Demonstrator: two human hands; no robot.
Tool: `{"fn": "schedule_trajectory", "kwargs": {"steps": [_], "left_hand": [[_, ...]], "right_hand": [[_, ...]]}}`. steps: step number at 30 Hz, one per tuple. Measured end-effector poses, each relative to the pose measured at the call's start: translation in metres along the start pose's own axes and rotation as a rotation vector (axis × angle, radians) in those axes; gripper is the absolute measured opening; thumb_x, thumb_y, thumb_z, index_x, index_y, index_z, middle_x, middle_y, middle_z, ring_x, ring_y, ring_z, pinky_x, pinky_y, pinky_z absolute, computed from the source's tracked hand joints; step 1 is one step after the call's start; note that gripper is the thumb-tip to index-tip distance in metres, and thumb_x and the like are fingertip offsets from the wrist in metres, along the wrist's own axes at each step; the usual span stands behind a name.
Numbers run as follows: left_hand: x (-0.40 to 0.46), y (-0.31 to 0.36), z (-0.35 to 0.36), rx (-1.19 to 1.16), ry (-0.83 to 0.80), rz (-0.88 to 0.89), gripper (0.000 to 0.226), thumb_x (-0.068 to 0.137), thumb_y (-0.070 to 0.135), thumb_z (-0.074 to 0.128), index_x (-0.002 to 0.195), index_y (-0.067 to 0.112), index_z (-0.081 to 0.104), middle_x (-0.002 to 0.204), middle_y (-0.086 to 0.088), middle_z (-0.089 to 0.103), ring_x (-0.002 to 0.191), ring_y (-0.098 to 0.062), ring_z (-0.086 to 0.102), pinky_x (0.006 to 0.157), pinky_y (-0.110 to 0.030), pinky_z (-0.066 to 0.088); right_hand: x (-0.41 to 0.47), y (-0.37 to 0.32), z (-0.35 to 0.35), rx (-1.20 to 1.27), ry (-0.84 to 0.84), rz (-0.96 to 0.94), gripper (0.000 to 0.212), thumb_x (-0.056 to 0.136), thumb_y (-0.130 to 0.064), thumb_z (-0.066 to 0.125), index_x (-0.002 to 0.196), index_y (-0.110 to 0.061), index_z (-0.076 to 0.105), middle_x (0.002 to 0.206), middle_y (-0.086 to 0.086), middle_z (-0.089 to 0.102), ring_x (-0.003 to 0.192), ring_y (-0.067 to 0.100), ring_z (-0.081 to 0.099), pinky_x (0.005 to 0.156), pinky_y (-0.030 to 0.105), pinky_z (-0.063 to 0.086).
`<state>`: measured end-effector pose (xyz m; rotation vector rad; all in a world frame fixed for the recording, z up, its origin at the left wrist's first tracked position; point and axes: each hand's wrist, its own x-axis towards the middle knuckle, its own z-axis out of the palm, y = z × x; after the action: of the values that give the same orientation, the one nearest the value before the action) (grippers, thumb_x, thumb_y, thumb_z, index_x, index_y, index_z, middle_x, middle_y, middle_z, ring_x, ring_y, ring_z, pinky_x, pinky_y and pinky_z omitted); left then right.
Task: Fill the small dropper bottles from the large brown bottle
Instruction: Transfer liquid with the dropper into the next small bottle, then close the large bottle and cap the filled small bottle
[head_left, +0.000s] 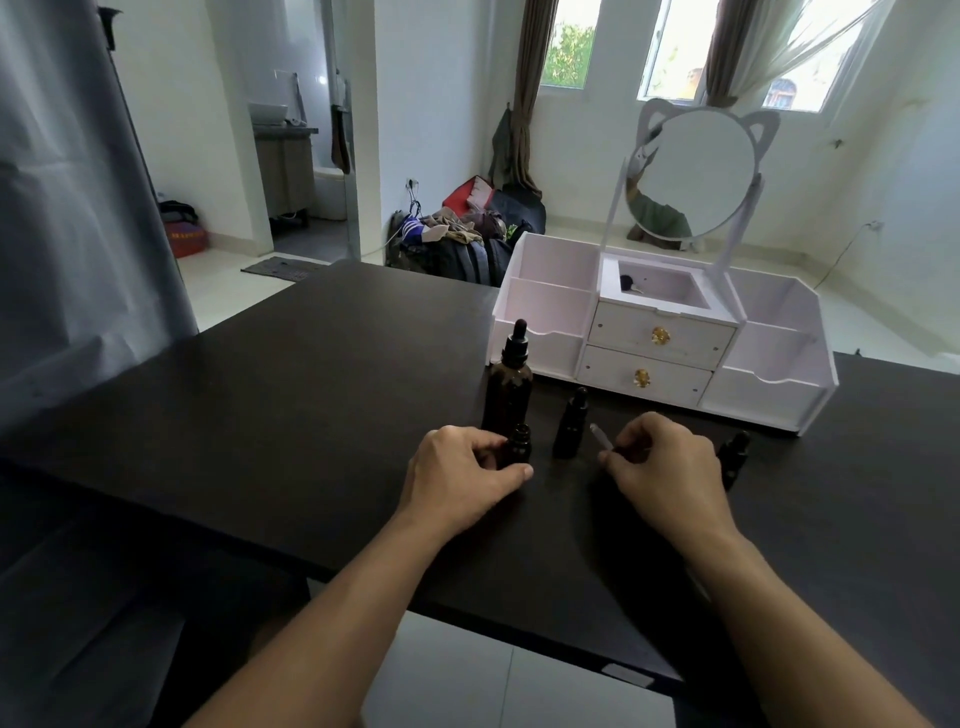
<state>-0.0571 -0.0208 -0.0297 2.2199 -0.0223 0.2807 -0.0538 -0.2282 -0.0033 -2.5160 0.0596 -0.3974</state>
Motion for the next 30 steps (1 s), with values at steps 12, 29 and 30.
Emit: {"fn": "schedule_trajectory", "kwargs": {"steps": [12,29,30], "left_hand": [[0.003,-0.003,0.000,0.000,-0.052,-0.013,0.028,0.074,0.046,0.079,0.097,0.030,0.076,0.076,0.009,0.067,0.073,-0.005,0.063,0.068,-0.028,0.053],[0.004,-0.004,0.001,-0.026,-0.081,-0.081,0.030,0.074,0.044,0.079,0.099,0.028,0.075,0.085,0.008,0.072,0.082,-0.009,0.066,0.077,-0.028,0.053],[0.004,-0.004,0.001,-0.025,-0.082,-0.083,0.029,0.074,0.044,0.079,0.099,0.029,0.075,0.086,0.008,0.072,0.082,-0.009,0.066,0.077,-0.028,0.052]], "right_hand": [[-0.002,-0.040,-0.008,0.296,0.108,-0.397,0.018,0.085,-0.008,0.072,0.100,-0.018,0.074,0.091,-0.010,0.067,0.085,-0.002,0.063,0.072,0.004,0.046],[0.011,-0.065,0.008,0.087,-0.197,-0.596,0.036,0.088,0.009,0.056,0.107,-0.017,0.071,0.102,-0.009,0.062,0.091,0.005,0.057,0.079,0.021,0.050],[0.011,-0.067,0.007,0.070,-0.226,-0.589,0.037,0.087,0.009,0.055,0.107,-0.017,0.071,0.099,-0.011,0.059,0.086,0.001,0.054,0.076,0.016,0.046]]}}
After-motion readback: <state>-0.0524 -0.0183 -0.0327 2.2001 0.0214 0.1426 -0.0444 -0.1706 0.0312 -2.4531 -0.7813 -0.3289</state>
